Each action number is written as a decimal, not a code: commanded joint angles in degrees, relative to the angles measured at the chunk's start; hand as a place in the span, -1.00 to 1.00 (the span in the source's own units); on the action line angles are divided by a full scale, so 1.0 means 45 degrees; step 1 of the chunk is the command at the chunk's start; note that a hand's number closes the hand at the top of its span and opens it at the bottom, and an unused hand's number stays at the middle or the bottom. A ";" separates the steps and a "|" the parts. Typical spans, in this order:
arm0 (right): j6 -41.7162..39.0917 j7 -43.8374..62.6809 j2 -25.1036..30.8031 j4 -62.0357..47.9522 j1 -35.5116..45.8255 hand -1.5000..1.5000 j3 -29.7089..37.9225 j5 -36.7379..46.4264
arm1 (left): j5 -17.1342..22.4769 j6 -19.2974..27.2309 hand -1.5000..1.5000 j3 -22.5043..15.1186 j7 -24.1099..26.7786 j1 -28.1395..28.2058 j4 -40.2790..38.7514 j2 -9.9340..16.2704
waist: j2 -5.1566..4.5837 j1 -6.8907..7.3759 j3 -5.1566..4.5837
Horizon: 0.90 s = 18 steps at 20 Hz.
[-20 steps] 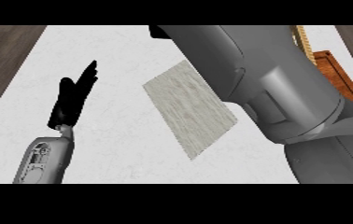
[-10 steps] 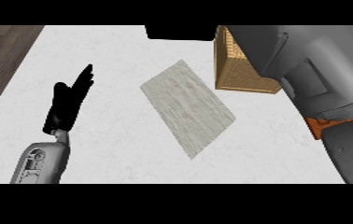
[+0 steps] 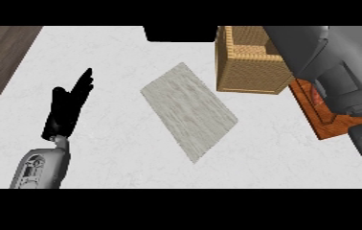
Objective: Pick the bell pepper from the placemat and place it in the basket
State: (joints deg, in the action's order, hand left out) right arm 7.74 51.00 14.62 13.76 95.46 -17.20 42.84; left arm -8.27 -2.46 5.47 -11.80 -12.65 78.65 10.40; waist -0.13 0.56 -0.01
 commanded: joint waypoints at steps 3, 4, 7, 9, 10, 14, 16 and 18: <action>-0.0132 -0.1427 0.0867 0.0981 -0.1626 1.00 0.0427 -0.0250 | 0.0347 -0.0391 0.00 0.0472 -0.0567 -0.0061 0.0387 0.0574 | 0.0048 -0.0089 0.0006; -0.0150 -0.1705 0.0965 0.0921 -0.1726 1.00 0.0400 -0.0118 | -0.0033 0.0006 0.00 -0.0137 -0.0551 0.0176 0.0755 -0.0065 | 0.0016 0.0001 0.0004; 0.0023 -0.1804 0.0810 0.0914 -0.2341 1.00 0.0447 0.0020 | -0.0068 -0.0040 0.00 -0.0129 -0.0262 0.0479 0.0735 -0.0024 | -0.0008 0.0094 0.0001; -0.0048 -0.1900 0.0840 0.1461 -0.3021 1.00 0.0551 -0.0078 | 0.0001 -0.0017 0.00 0.0228 -0.0575 -0.0015 0.0487 0.0262 | 0.0040 -0.0074 0.0004; 0.0370 -0.1449 0.0318 0.1479 -0.3073 1.00 0.0788 -0.0233 | -0.0397 0.0336 0.00 -0.0244 -0.0486 -0.0238 0.0317 -0.0216 | 0.0017 -0.0055 0.0003; 0.1444 -0.1689 0.0804 0.1126 -0.3587 1.00 0.2098 -0.1196 | -0.0035 -0.0194 0.00 0.0030 -0.0024 0.0159 0.0221 0.0146 | -0.0051 0.0096 0.0003; 0.2333 -0.1905 0.0172 0.1396 -0.4294 -1.00 0.2197 -0.1237 | -0.0035 -0.0265 0.00 -0.0241 -0.0699 0.0073 0.0667 -0.0031 | -0.0029 0.0117 0.0009; 0.2871 -0.1952 0.0054 0.1633 -0.4369 -1.00 0.2432 -0.1326 | -0.0071 -0.0137 0.00 -0.0136 0.0480 0.0866 0.0496 -0.0102 | -0.0023 0.0141 0.0002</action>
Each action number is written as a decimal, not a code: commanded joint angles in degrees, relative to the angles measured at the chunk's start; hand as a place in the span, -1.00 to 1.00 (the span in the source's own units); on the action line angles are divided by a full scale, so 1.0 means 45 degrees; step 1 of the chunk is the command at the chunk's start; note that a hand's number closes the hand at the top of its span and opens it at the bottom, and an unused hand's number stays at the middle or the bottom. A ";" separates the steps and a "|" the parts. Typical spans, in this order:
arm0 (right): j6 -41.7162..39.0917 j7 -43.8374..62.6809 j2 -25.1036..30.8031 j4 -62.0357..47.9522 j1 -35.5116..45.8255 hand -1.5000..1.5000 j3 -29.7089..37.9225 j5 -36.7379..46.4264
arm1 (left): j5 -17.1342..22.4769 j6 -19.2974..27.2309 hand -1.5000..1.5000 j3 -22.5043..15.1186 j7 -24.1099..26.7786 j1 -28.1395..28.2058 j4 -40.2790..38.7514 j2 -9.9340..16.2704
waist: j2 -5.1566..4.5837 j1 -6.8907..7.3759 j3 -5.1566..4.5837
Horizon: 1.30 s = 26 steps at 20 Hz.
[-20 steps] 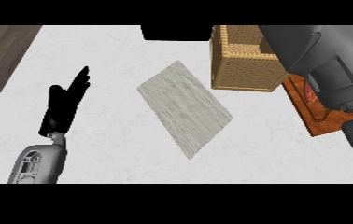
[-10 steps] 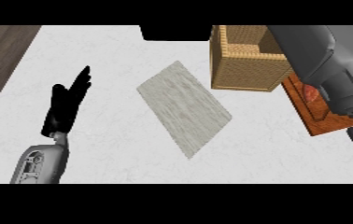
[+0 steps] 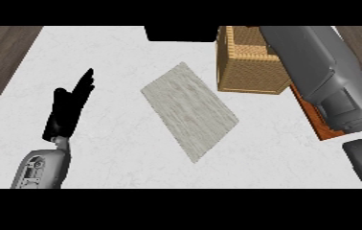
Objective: Pick the bell pepper from the placemat and place it in the basket
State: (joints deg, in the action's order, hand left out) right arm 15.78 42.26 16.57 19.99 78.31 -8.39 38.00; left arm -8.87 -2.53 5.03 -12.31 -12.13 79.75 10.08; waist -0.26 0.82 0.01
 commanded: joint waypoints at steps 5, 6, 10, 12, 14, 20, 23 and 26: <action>0.2484 -0.1873 0.0355 0.0536 -0.1108 -1.00 0.0966 -0.0257 | 0.0040 -0.0062 0.00 0.0056 -0.0305 -0.0445 0.0156 0.0075 | -0.0057 0.0112 0.0003; 0.2749 -0.1427 0.0258 0.1089 -0.1347 -1.00 0.0888 -0.0156 | 0.0196 -0.0068 0.00 0.0170 -0.0400 -0.0094 0.0234 0.0018 | 0.0028 -0.0032 0.0000; 0.5134 -0.1411 0.0086 0.1998 -0.2021 -1.00 0.1009 0.0114 | 0.0068 -0.0057 0.00 0.0338 -0.0331 -0.0279 -0.0123 0.0285 | 0.0101 -0.0239 -0.0002; 0.4990 -0.1307 0.1057 0.2218 -0.1779 -1.00 0.1261 0.0154 | 0.0202 -0.0084 0.00 0.0300 -0.0583 -0.0185 0.0275 0.0174 | 0.0105 -0.0213 -0.0001; 0.5206 -0.0738 0.1239 0.2805 -0.2098 -1.00 0.1258 0.0335 | 0.0215 -0.0222 0.00 0.0417 0.0374 0.0329 -0.0122 0.0279 | 0.0118 -0.0306 -0.0010; 0.5240 0.1309 0.1877 0.5848 -0.4081 -1.00 0.1518 0.0336 | -0.0086 0.0346 0.00 0.0267 -0.0243 0.0709 0.0359 -0.0083 | 0.0269 -0.0682 -0.0012; 0.4389 0.0855 0.2650 0.7929 -0.6050 -1.00 0.2086 -0.0805 | -0.0045 0.0239 0.00 0.0321 -0.0224 0.0941 0.0483 0.0038 | 0.0374 -0.1042 -0.0003; 0.3576 0.0935 0.3569 1.0049 -0.7618 -1.00 0.2430 -0.1479 | 0.0568 -0.0137 0.00 0.1010 -0.0900 0.0452 0.0646 0.0605 | 0.0395 -0.1174 0.0000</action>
